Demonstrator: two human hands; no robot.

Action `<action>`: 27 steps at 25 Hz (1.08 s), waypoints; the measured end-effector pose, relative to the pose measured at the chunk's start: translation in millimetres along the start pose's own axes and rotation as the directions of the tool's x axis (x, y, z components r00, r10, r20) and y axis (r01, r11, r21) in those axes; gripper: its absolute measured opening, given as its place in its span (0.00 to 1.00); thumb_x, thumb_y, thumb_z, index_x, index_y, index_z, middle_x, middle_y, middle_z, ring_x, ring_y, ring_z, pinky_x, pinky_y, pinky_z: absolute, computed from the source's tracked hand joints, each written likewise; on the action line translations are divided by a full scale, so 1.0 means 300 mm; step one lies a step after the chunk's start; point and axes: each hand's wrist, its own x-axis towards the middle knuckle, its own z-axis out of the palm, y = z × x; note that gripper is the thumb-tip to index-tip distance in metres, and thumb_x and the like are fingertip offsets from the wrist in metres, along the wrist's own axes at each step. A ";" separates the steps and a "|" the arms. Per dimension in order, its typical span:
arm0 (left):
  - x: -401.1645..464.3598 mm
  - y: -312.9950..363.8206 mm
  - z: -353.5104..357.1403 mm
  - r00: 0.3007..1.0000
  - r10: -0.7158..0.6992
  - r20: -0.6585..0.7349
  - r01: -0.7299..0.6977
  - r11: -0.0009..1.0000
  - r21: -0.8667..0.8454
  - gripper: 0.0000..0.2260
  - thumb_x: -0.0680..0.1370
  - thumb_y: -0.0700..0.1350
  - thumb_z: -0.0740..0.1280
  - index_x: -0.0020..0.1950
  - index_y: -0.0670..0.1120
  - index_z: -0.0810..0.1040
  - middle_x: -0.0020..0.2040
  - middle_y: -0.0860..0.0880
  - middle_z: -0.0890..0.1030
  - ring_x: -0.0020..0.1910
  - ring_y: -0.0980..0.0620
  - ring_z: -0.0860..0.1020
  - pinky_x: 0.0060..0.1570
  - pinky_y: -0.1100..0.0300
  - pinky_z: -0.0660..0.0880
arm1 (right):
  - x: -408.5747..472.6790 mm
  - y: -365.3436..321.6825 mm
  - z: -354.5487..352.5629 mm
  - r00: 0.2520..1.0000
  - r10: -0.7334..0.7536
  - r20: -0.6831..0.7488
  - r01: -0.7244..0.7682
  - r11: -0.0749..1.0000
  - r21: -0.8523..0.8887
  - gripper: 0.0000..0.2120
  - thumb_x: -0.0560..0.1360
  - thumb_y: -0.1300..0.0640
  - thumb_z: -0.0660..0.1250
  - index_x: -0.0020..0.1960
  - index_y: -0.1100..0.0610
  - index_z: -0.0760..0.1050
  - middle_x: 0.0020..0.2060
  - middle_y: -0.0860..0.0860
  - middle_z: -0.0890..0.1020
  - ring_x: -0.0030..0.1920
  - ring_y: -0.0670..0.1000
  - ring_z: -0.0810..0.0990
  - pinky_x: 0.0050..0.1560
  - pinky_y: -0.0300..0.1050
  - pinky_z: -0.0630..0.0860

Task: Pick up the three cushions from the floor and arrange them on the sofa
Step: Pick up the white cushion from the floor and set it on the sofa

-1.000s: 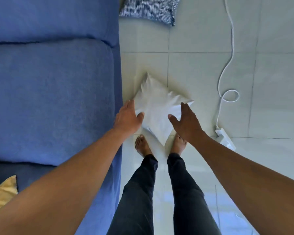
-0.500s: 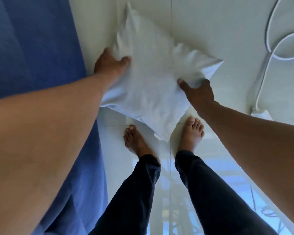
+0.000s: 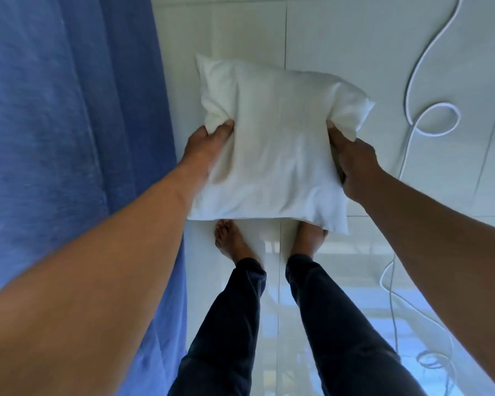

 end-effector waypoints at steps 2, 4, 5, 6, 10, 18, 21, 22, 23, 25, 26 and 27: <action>-0.172 0.053 -0.052 1.000 0.007 -0.009 -0.008 0.999 -0.054 0.29 0.73 0.67 0.72 0.67 0.51 0.76 0.65 0.50 0.83 0.62 0.46 0.82 0.68 0.47 0.78 | -0.161 -0.102 -0.054 0.999 -0.045 0.020 0.046 0.999 -0.028 0.26 0.62 0.32 0.81 0.51 0.47 0.82 0.55 0.47 0.88 0.56 0.52 0.87 0.64 0.54 0.82; -0.321 0.103 -0.104 1.000 0.020 -0.006 -0.021 0.996 -0.091 0.35 0.70 0.69 0.73 0.68 0.49 0.77 0.64 0.50 0.83 0.62 0.47 0.82 0.68 0.46 0.78 | -0.304 -0.190 -0.095 0.995 -0.093 0.042 0.095 0.995 -0.039 0.24 0.64 0.33 0.80 0.51 0.47 0.82 0.55 0.47 0.88 0.56 0.52 0.86 0.64 0.53 0.82; -0.412 0.136 -0.141 0.999 0.037 -0.018 -0.039 0.993 -0.114 0.35 0.70 0.69 0.73 0.70 0.48 0.77 0.65 0.50 0.83 0.62 0.47 0.82 0.67 0.46 0.78 | -0.395 -0.241 -0.114 0.991 -0.119 0.065 0.122 0.992 -0.044 0.23 0.65 0.34 0.81 0.52 0.48 0.82 0.56 0.47 0.88 0.57 0.52 0.86 0.64 0.52 0.82; -0.501 0.174 -0.181 0.998 0.050 -0.033 -0.054 0.989 -0.140 0.33 0.73 0.67 0.74 0.70 0.47 0.77 0.65 0.49 0.83 0.62 0.47 0.82 0.66 0.48 0.78 | -0.481 -0.294 -0.129 0.986 -0.148 0.081 0.152 0.987 -0.043 0.22 0.66 0.35 0.81 0.52 0.48 0.82 0.56 0.48 0.88 0.57 0.52 0.86 0.63 0.51 0.82; -0.828 0.288 -0.362 0.993 0.085 -0.084 -0.104 0.962 -0.252 0.26 0.77 0.62 0.74 0.66 0.46 0.77 0.63 0.50 0.83 0.62 0.49 0.82 0.59 0.55 0.79 | -0.791 -0.454 -0.179 0.949 -0.278 0.147 0.282 0.959 -0.009 0.18 0.70 0.43 0.81 0.53 0.51 0.84 0.52 0.49 0.89 0.53 0.50 0.88 0.58 0.49 0.85; -1.303 0.351 -0.582 0.947 0.214 -0.238 -0.292 0.881 -0.373 0.21 0.76 0.61 0.75 0.64 0.53 0.81 0.60 0.54 0.86 0.61 0.51 0.84 0.61 0.53 0.80 | -1.208 -0.605 -0.215 0.856 -0.404 0.323 0.422 0.906 0.014 0.31 0.61 0.39 0.85 0.57 0.55 0.85 0.53 0.52 0.90 0.54 0.54 0.89 0.63 0.56 0.84; -1.411 0.350 -0.631 0.928 0.239 -0.284 -0.347 0.833 -0.432 0.11 0.79 0.57 0.74 0.59 0.56 0.81 0.58 0.55 0.86 0.60 0.53 0.84 0.58 0.56 0.80 | -1.308 -0.657 -0.198 0.827 -0.429 0.364 0.463 0.886 -0.007 0.27 0.65 0.41 0.83 0.57 0.55 0.85 0.53 0.52 0.90 0.55 0.54 0.88 0.64 0.57 0.83; -1.443 0.348 -0.653 0.922 0.246 -0.299 -0.365 0.810 -0.459 0.11 0.79 0.56 0.74 0.60 0.56 0.82 0.59 0.55 0.87 0.60 0.52 0.84 0.60 0.55 0.80 | -1.346 -0.680 -0.183 0.809 -0.446 0.383 0.491 0.871 -0.024 0.28 0.64 0.40 0.83 0.57 0.55 0.86 0.53 0.52 0.90 0.55 0.55 0.88 0.64 0.57 0.83; -1.459 0.349 -0.668 0.919 0.247 -0.307 -0.373 0.796 -0.477 0.12 0.79 0.56 0.74 0.61 0.56 0.82 0.60 0.54 0.87 0.60 0.52 0.84 0.62 0.53 0.80 | -1.368 -0.702 -0.170 0.792 -0.465 0.396 0.515 0.857 -0.024 0.28 0.63 0.39 0.84 0.56 0.55 0.86 0.53 0.52 0.90 0.55 0.55 0.88 0.65 0.58 0.83; -1.479 0.337 -0.720 0.911 0.228 -0.344 -0.388 0.754 -0.530 0.12 0.79 0.55 0.74 0.62 0.56 0.82 0.60 0.54 0.87 0.60 0.51 0.84 0.66 0.50 0.79 | -1.422 -0.739 -0.118 0.755 -0.491 0.435 0.559 0.829 -0.034 0.28 0.63 0.40 0.84 0.57 0.55 0.86 0.53 0.52 0.90 0.56 0.54 0.88 0.66 0.58 0.82; -1.484 0.326 -0.754 0.908 0.209 -0.365 -0.394 0.725 -0.565 0.12 0.79 0.55 0.74 0.62 0.56 0.82 0.61 0.54 0.87 0.61 0.51 0.84 0.67 0.49 0.79 | -1.446 -0.756 -0.079 0.733 -0.493 0.469 0.577 0.816 -0.044 0.28 0.63 0.41 0.84 0.57 0.56 0.86 0.53 0.51 0.90 0.57 0.54 0.89 0.67 0.57 0.82; -1.480 0.319 -0.778 0.906 0.193 -0.377 -0.394 0.710 -0.583 0.13 0.79 0.56 0.74 0.62 0.56 0.83 0.61 0.53 0.87 0.61 0.50 0.84 0.68 0.47 0.79 | -1.464 -0.774 -0.051 0.719 -0.493 0.489 0.584 0.811 -0.041 0.26 0.65 0.43 0.84 0.58 0.56 0.86 0.53 0.51 0.91 0.57 0.53 0.89 0.67 0.56 0.81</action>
